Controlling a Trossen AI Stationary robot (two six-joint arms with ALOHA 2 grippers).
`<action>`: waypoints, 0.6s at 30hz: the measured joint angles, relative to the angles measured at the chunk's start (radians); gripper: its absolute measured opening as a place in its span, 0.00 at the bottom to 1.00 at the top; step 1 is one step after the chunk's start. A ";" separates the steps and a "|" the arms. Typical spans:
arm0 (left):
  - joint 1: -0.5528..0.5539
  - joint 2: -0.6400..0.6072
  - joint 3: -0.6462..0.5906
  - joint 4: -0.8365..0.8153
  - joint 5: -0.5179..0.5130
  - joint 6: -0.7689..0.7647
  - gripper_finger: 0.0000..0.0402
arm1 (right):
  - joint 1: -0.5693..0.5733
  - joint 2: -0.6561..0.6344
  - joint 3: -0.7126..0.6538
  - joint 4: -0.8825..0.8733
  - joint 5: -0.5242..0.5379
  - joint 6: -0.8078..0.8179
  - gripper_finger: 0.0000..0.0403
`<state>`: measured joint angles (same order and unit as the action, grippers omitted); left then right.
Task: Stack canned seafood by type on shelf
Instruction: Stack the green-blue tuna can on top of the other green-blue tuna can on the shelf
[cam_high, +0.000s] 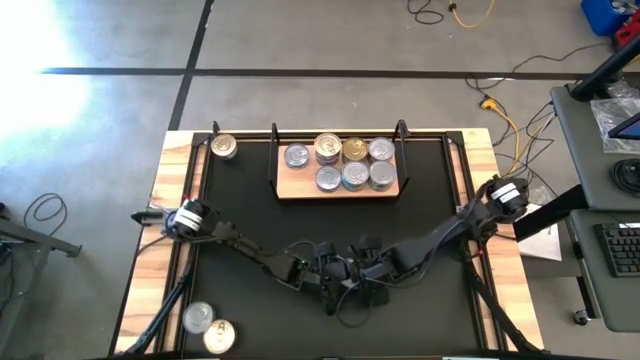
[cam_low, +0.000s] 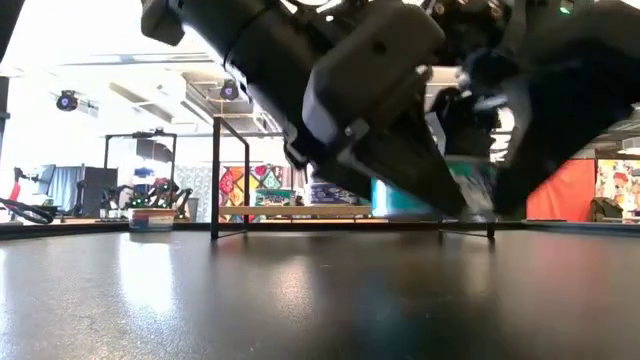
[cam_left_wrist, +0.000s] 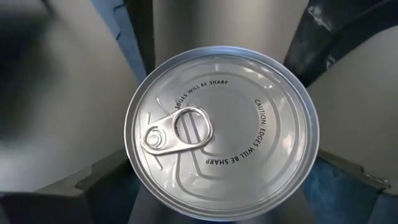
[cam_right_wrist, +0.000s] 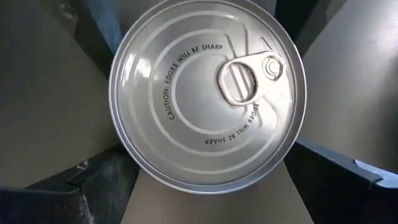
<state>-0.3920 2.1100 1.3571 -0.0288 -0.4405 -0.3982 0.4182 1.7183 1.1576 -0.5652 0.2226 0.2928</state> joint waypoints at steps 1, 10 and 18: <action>0.000 -0.015 0.000 -0.021 -0.006 -0.002 0.89 | -0.001 -0.014 0.000 -0.008 0.004 0.003 0.93; -0.005 -0.227 0.005 -0.319 -0.034 -0.005 0.89 | -0.004 -0.206 0.022 -0.119 0.048 0.009 0.93; 0.083 -0.495 0.034 -0.680 -0.094 -0.006 0.89 | -0.059 -0.374 0.070 -0.194 0.099 0.018 0.93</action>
<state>-0.3092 1.6145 1.3908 -0.7092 -0.5347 -0.4043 0.3594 1.3441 1.2278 -0.7595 0.3221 0.3107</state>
